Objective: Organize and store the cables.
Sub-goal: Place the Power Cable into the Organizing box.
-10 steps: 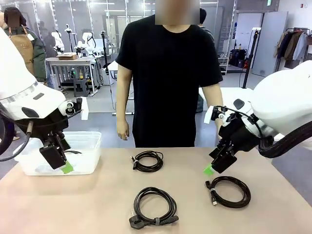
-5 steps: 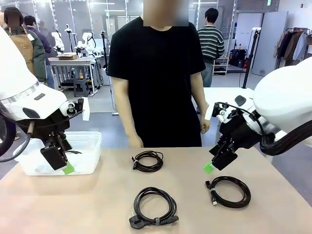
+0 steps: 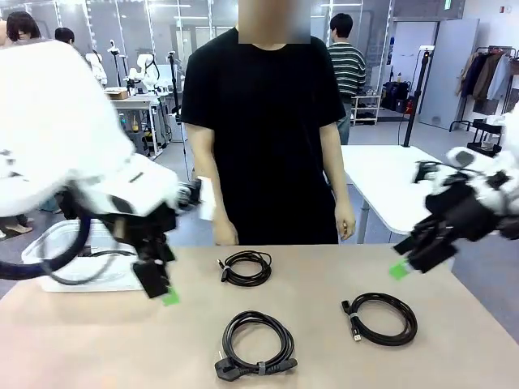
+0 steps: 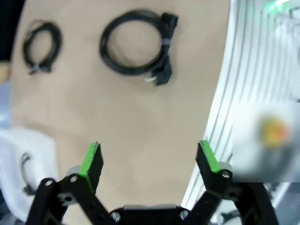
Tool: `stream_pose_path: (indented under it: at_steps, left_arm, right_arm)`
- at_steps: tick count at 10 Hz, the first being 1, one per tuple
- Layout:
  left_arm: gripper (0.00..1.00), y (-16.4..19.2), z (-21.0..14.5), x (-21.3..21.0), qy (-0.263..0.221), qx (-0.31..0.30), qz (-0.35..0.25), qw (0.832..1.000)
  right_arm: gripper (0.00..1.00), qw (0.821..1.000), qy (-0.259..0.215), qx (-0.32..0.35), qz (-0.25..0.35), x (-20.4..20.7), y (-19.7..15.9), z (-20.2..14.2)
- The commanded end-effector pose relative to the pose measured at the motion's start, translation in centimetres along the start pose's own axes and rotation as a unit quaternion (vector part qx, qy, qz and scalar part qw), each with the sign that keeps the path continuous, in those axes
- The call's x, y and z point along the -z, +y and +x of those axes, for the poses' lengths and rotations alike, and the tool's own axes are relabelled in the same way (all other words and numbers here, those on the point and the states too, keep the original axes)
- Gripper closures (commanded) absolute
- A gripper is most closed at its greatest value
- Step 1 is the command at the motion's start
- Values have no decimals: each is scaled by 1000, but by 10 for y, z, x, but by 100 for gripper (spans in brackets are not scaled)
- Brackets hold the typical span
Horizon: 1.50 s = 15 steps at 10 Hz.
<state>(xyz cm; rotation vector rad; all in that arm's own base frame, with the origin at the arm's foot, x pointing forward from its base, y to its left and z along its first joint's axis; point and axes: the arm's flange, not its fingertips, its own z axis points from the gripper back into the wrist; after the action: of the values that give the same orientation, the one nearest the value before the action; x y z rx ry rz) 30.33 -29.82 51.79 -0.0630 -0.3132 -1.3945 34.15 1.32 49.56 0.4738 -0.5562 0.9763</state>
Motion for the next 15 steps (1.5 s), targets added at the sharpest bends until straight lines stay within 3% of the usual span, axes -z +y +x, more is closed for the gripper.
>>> stream_pose_path:
  at_steps: [1,5,7,10,15]
  left_arm:
    - [0,11,41,23,15,9,-13,1000]
    - [0,-11,94,87,35,58,-31,997]
    - [0,-23,108,119,76,73,-46,993]
    - [0,-24,114,154,110,73,-44,990]
    - [0,-15,114,203,98,91,-47,990]
  right_arm:
    - [0,999,-30,26,-1,-20,12,-70]
    - [0,994,-69,76,-34,-50,2,-138]
    - [0,991,-91,90,-45,-59,4,-163]
    - [0,987,-120,90,-52,-62,10,-186]
    - [0,978,-154,121,-75,-70,15,-209]
